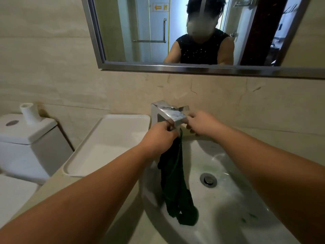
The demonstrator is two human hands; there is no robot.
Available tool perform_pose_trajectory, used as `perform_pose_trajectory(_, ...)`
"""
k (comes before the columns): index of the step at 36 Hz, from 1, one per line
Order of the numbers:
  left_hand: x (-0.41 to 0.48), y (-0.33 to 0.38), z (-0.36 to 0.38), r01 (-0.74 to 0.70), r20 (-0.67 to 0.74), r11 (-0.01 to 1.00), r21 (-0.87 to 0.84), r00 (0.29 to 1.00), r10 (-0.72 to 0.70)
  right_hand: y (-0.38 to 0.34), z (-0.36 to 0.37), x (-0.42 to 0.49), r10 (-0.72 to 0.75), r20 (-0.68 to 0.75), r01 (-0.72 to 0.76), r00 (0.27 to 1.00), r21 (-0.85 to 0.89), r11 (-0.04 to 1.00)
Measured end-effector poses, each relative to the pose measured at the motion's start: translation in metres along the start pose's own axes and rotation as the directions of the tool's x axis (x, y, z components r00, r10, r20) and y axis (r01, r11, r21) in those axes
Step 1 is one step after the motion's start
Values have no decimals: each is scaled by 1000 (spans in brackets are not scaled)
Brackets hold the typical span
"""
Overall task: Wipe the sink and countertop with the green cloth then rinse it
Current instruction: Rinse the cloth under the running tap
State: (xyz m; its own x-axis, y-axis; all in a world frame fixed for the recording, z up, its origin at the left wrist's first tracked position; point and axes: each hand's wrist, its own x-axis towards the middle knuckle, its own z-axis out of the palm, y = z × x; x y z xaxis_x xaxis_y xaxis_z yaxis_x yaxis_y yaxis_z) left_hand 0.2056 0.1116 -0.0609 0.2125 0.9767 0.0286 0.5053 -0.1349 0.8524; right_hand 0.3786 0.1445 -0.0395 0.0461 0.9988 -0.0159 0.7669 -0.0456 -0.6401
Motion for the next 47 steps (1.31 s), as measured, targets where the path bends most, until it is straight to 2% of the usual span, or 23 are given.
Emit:
perform_pose_trajectory(2,4,2,2,16,22,999,-50,1000,-15,4,5,-15,6,140,-35,990,208,977)
perform_pose_trajectory(4,7,4,4,24,36,997,-77,999,-21,8,8,-30,14,243,-95,970,326,941)
perform_pose_trajectory(7,9,5,6,38,69,996,-82,997,-33,15,9,-42,-3,269,-115,963,422,899)
perform_pose_trajectory(10,9,6,6,45,98,995,-93,994,-36,22,8,-44,-30,234,-81,972,450,889)
perform_pose_trajectory(14,8,2,4,65,124,988,-139,991,-47,28,6,-45,-88,259,-52,962,488,871)
perform_pose_trajectory(17,7,-2,-3,77,168,987,-139,984,-53,29,2,-47,-92,220,-15,971,441,897)
perform_pose_trajectory(21,2,-1,-16,89,294,992,-92,954,-59,31,-7,-49,-91,124,44,988,338,940)
perform_pose_trajectory(24,0,0,-23,81,394,996,33,915,-88,32,-15,-51,-95,44,74,995,341,937)
perform_pose_trajectory(28,-3,3,-28,21,357,975,220,929,-101,33,-22,-59,-102,-4,98,995,315,944)
perform_pose_trajectory(32,-10,1,-27,-109,316,834,542,945,-82,38,-36,-68,-87,-77,104,993,255,961)
perform_pose_trajectory(34,-13,-1,-26,-105,273,806,583,959,-72,42,-46,-72,-75,-114,102,991,254,962)
perform_pose_trajectory(36,-15,-2,-26,-62,223,865,498,973,-59,46,-56,-77,-80,-143,110,986,218,970)
perform_pose_trajectory(39,-15,1,-26,49,120,987,151,990,-68,54,-67,-81,-109,-141,109,984,-5,994)
perform_pose_trajectory(42,-15,6,-23,117,81,983,-144,991,-106,66,-67,-86,-92,-62,77,994,-212,974)
perform_pose_trajectory(47,-20,15,-13,146,59,926,-347,989,-134,91,-55,-94,-35,29,44,999,-419,907)
